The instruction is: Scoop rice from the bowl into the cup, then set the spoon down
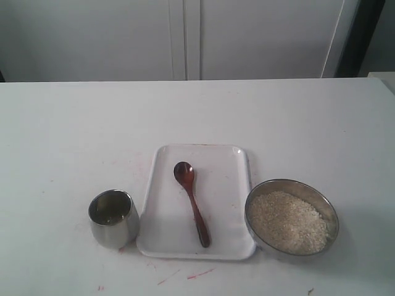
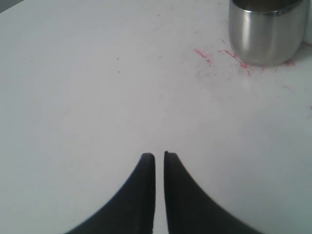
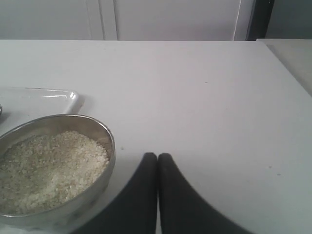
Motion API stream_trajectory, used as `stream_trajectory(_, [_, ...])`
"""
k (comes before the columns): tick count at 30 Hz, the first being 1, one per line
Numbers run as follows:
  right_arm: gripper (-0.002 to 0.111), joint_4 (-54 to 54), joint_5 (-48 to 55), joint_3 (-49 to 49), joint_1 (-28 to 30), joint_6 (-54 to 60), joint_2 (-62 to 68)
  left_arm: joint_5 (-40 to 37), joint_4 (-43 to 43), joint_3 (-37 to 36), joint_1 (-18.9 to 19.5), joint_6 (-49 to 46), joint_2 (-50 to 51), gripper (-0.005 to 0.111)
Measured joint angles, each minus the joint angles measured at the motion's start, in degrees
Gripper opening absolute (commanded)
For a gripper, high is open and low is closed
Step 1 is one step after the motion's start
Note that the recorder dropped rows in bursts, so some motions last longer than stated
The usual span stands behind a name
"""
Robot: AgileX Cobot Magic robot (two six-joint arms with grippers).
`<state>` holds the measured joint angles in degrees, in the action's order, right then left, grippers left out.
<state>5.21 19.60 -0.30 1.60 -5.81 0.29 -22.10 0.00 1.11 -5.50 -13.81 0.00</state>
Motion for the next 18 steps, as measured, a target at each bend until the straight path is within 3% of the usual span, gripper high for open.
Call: stream_trajectory(18, [0.0,0.0,0.45,0.0,0.08,0.0,0.0,0.0,0.0,0.0,0.0,0.0,0.0,0.014])
